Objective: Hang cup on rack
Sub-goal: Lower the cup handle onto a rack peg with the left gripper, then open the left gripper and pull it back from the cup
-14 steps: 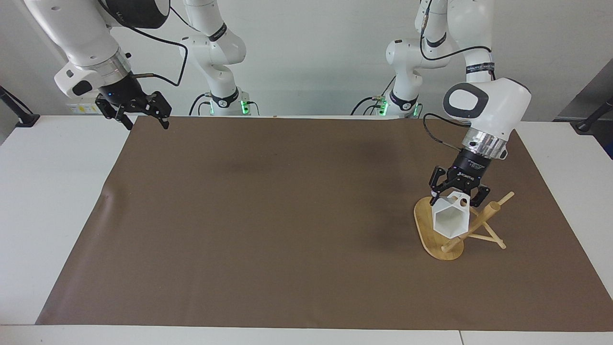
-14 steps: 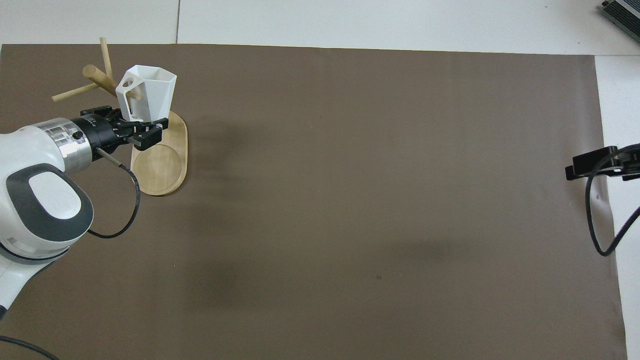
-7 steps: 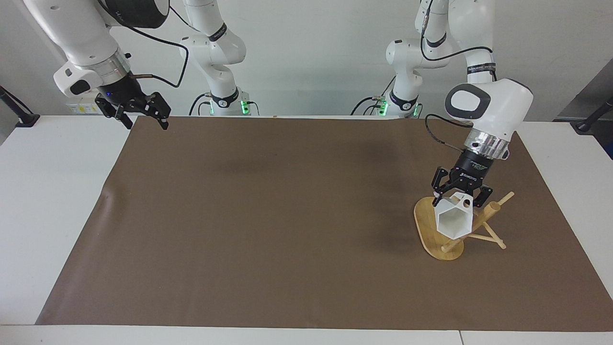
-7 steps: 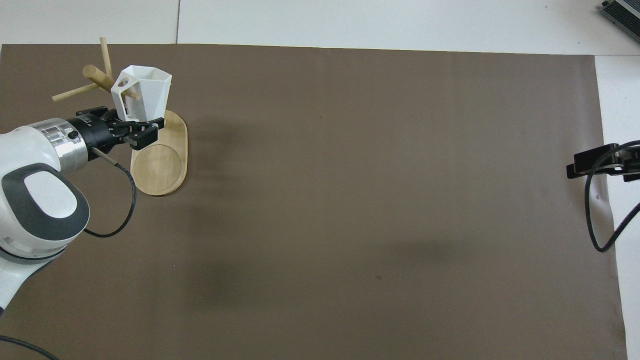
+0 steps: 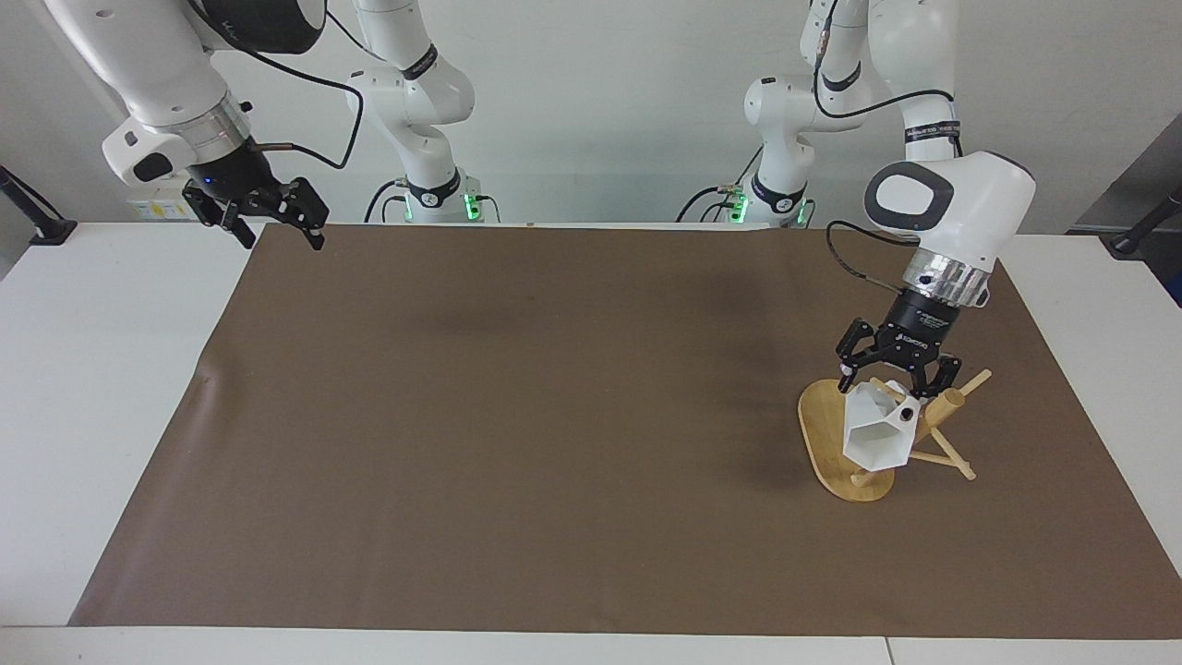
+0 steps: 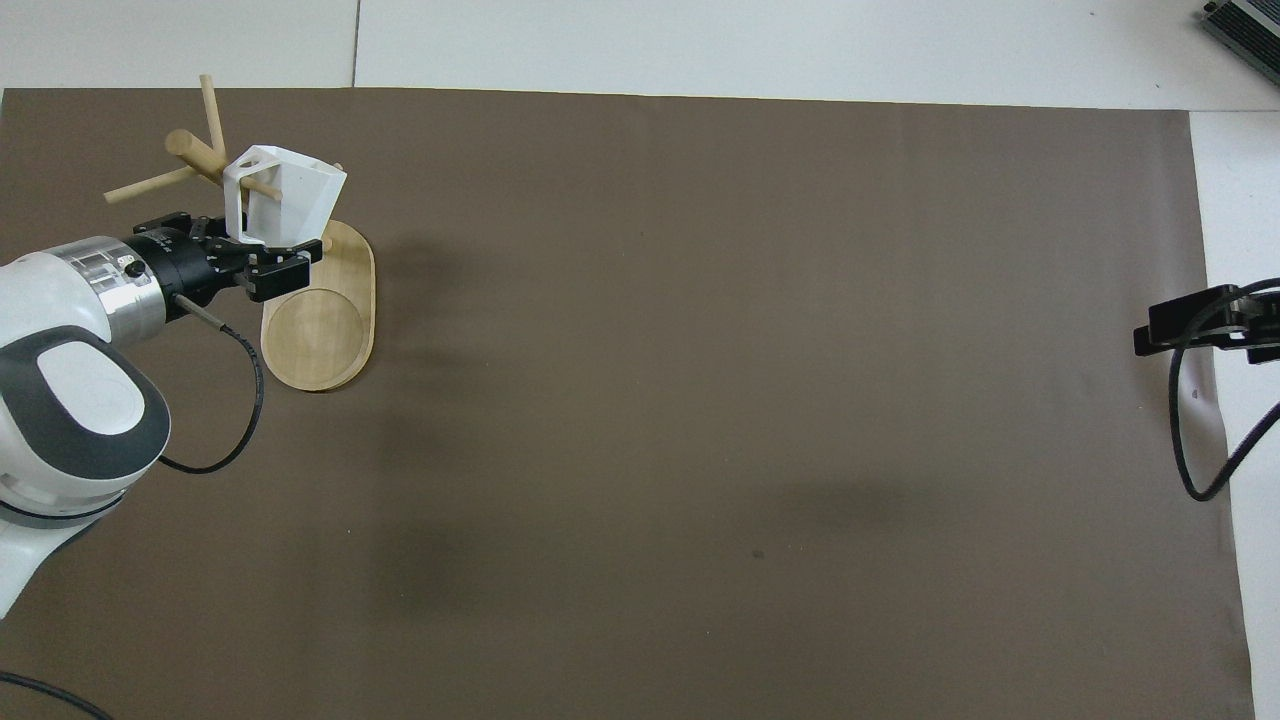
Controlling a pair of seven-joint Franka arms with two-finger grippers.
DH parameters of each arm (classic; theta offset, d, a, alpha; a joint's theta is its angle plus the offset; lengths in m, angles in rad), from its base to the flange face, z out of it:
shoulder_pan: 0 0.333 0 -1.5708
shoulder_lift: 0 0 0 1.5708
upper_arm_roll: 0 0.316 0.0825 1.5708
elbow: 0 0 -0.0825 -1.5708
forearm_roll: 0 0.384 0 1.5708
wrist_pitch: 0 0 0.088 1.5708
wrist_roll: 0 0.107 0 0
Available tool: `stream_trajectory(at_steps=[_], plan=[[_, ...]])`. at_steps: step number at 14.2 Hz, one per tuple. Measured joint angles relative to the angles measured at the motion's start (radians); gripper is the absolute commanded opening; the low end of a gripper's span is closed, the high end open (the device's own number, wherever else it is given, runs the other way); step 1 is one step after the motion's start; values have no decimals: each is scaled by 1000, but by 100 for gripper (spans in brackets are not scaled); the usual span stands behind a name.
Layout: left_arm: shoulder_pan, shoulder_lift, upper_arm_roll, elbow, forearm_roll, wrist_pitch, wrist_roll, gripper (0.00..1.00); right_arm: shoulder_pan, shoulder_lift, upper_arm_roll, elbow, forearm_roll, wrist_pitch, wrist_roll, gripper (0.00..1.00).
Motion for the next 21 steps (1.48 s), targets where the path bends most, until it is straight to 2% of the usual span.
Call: stream_trajectory(at_steps=[5, 10, 16, 21], plan=[[0, 0, -1, -1, 23, -15, 0, 100, 0, 0, 1, 5, 0, 6, 1, 100], [47, -14, 3, 9, 135, -118, -2, 100, 0, 0, 1, 7, 0, 20, 1, 100], [97, -104, 5, 17, 279, -308, -2, 100, 0, 0, -1, 7, -19, 43, 1, 100], [99, -158, 2, 18, 424, -418, 23, 100, 0, 0, -1, 7, -60, 62, 1, 100]])
